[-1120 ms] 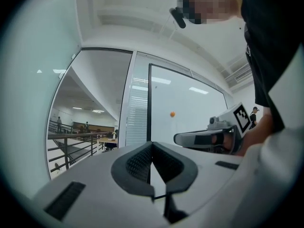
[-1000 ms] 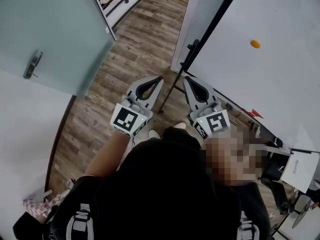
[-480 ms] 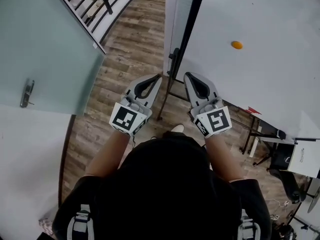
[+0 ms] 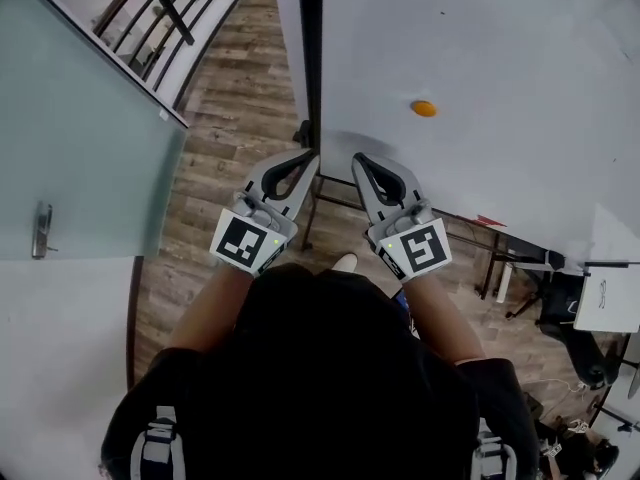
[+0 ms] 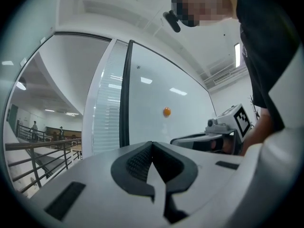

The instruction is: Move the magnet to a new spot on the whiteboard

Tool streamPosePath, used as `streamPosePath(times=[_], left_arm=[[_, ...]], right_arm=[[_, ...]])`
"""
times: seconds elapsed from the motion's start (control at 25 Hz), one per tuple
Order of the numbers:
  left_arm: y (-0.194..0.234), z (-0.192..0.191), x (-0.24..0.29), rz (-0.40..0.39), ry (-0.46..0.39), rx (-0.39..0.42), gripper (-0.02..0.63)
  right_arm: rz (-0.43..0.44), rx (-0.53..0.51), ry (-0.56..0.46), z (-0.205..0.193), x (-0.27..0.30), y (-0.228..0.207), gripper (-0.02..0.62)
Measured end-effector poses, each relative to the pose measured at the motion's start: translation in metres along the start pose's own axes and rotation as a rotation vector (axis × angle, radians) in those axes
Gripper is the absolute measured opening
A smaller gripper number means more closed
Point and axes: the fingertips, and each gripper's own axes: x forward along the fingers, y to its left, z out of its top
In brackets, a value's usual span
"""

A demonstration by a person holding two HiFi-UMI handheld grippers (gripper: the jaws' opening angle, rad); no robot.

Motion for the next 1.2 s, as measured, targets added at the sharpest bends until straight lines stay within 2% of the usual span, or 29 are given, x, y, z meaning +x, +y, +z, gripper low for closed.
streamPosePath(times=[0.16, 0.32, 0.72, 1.04, 1.2], left_arm=[[-0.002, 0.004, 0.021, -0.053, -0.019, -0.007, 0.002], [-0.002, 0.004, 0.033, -0.144, -0.024, -0.011, 0.002], [-0.008, 0.003, 0.05, -0.401, -0.001, -0.034, 0.002], [0.005, 0.0, 0.042, -0.543, -0.015, -0.048, 0.002], [0.003, 0.006, 0.039, -0.596, -0.032, -0.045, 0.002]], right_arm=[[-0.045, -0.008, 0.008, -0.001, -0.002, -0.016, -0.006], [-0.132, -0.016, 0.018, -0.004, -0.004, -0.025, -0.006], [-0.477, -0.066, 0.027, 0.016, -0.014, -0.049, -0.006], [-0.726, -0.13, -0.012, 0.045, -0.02, -0.051, -0.006], [-0.797, -0.173, -0.037, 0.065, -0.022, -0.05, -0.006]])
